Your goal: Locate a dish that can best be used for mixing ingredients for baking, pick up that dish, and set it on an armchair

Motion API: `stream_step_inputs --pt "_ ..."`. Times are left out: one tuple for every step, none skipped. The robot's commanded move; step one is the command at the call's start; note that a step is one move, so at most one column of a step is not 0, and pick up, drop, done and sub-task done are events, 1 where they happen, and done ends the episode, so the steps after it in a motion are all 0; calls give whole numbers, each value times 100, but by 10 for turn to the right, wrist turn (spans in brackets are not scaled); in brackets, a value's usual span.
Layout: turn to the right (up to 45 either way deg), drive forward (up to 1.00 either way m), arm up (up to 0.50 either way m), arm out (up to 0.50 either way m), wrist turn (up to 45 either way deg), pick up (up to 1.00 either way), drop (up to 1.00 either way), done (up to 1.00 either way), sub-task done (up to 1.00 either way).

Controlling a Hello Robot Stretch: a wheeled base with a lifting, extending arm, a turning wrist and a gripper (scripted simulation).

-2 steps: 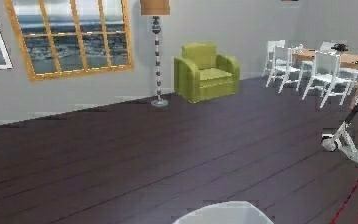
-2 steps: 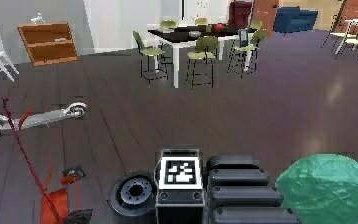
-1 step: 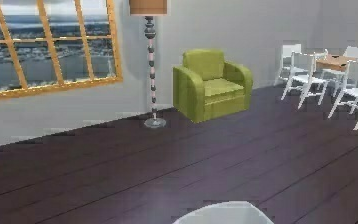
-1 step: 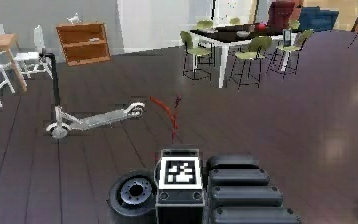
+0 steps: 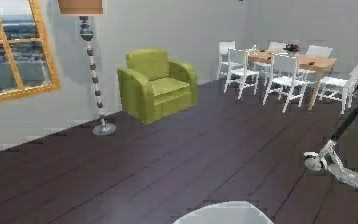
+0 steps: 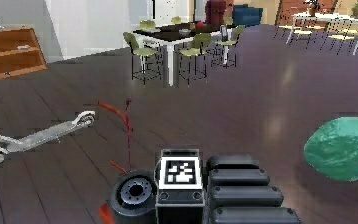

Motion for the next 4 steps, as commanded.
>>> stream_step_inputs --pt "0 45 0 0 0 0 0 0 0" --pt "90 0 0 0 0 0 0 0 0" --pt "0 100 0 0 0 0 0 0 0" --pt "0 100 0 0 0 0 0 0 0"
